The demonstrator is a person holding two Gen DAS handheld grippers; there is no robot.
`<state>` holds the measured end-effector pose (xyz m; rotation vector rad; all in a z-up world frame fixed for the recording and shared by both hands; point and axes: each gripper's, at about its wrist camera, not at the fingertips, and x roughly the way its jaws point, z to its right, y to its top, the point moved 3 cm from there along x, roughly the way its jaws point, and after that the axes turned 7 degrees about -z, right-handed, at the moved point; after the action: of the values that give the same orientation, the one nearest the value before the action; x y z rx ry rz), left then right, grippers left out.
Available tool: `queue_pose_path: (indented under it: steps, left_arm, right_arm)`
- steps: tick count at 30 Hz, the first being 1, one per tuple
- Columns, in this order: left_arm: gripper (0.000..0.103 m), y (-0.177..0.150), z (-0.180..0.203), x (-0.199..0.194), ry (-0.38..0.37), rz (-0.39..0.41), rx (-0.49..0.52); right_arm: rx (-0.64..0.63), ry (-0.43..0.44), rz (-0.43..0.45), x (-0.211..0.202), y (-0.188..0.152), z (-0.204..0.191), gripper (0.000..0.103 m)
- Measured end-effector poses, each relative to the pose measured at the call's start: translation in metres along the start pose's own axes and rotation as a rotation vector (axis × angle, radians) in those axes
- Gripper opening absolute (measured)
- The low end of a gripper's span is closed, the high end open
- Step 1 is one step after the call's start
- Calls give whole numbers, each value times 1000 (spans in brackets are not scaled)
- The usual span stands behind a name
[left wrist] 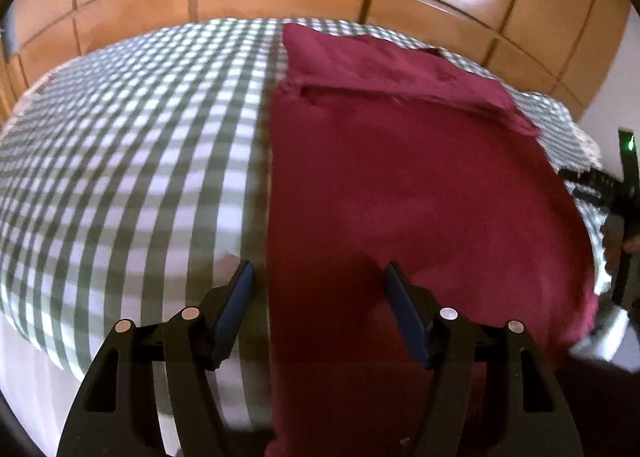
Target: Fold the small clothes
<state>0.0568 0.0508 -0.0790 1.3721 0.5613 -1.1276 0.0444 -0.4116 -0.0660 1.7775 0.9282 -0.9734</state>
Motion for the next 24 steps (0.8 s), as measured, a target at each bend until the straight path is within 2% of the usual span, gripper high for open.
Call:
queue_pose_path:
  steps: [4, 7, 8, 10, 12, 13, 19, 22, 24]
  left_arm:
    - [50, -18, 3, -6, -77, -58, 27]
    - [50, -32, 6, -7, -113, -115, 55]
    - [50, -36, 6, -8, -118, -129, 61]
    - [27, -45, 8, -6, -137, -165, 73]
    - [12, -48, 7, -9, -152, -174, 72]
    - [11, -46, 5, -13, -184, -169, 53]
    - [11, -9, -6, -40, -432, -75, -94]
    - [11, 15, -10, -36, -491, -58, -144]
    - [11, 34, -15, -26, -521, -54, -189]
  right_arm:
    - [-1, 46, -76, -25, -55, 4, 74]
    - [-6, 82, -161, -34, -94, 3, 61]
    - [-11, 82, -197, -33, -107, 2, 53]
    - [-20, 85, -255, -28, -122, -1, 39]
    - [-27, 94, -278, -27, -126, -5, 14]
    - [-28, 107, -275, -29, -124, -7, 10]
    - [-5, 296, -99, -66, -59, -30, 9]
    - [36, 335, -44, -62, -27, -32, 9]
    - [64, 332, -27, -56, -10, -27, 9]
